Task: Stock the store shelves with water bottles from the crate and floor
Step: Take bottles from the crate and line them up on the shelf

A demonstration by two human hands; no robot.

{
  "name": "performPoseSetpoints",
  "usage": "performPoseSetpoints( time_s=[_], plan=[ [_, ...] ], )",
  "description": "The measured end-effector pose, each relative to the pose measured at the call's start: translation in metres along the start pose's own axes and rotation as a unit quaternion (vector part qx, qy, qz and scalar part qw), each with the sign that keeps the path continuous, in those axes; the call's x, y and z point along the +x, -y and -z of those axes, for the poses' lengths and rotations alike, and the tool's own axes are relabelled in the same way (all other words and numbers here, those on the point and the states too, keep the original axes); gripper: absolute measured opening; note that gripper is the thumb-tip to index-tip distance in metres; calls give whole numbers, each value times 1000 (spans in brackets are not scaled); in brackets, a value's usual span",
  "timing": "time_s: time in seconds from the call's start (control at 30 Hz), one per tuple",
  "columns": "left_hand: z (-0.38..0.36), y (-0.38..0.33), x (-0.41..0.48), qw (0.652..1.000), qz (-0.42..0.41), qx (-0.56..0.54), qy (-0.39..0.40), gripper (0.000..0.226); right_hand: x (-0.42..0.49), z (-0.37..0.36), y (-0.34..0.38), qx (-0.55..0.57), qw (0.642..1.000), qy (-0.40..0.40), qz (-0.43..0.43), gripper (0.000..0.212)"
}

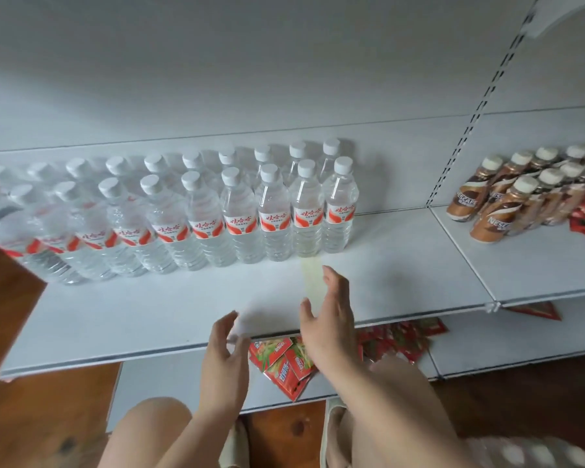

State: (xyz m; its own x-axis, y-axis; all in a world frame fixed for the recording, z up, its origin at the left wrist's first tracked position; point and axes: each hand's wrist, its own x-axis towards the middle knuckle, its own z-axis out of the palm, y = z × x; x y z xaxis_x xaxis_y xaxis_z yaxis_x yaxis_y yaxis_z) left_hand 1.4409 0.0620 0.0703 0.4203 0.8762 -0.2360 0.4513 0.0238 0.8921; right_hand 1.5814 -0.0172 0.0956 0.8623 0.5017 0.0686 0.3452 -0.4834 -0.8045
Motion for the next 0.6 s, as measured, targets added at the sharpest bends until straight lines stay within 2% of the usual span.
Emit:
performPoseSetpoints(
  time_s=[0.07, 0.13, 0.2, 0.23, 0.27, 0.33, 0.43, 0.53, 0.6],
  plan=[
    [8, 6, -29, 994, 61, -89, -26, 23, -37, -5, 4, 44, 997, 63, -28, 46],
    [12, 24, -56, 973, 158, -167, -16, 17, -73, -8, -9, 71, 986, 126, -88, 25],
    [13, 42, -82, 942, 266, -203, 28, 18, -111, -9, -32, 20, 969, 191, -153, 11],
    [15, 48, -91, 934, 291, -198, 58, 19, -128, -7, -40, -12, 958, 224, -179, 10],
    [17, 52, -98, 937, 285, -178, 91, 19, -142, -6, -46, -31, 949, 247, -192, 12],
    [23, 51, -108, 952, 231, -146, 141, 19, -157, -1, -42, -40, 951, 258, -164, 13],
    [37, 49, -122, 969, 169, -120, 131, 16, -170, 11, -26, -34, 960, 257, -107, 9],
    [47, 49, -140, 976, 145, -111, 120, 14, -183, 14, -27, -60, 955, 275, -93, 8],
    [51, 45, -149, 978, 123, -113, 124, 13, -188, 17, -22, -73, 950, 299, -52, 12]
  ],
)
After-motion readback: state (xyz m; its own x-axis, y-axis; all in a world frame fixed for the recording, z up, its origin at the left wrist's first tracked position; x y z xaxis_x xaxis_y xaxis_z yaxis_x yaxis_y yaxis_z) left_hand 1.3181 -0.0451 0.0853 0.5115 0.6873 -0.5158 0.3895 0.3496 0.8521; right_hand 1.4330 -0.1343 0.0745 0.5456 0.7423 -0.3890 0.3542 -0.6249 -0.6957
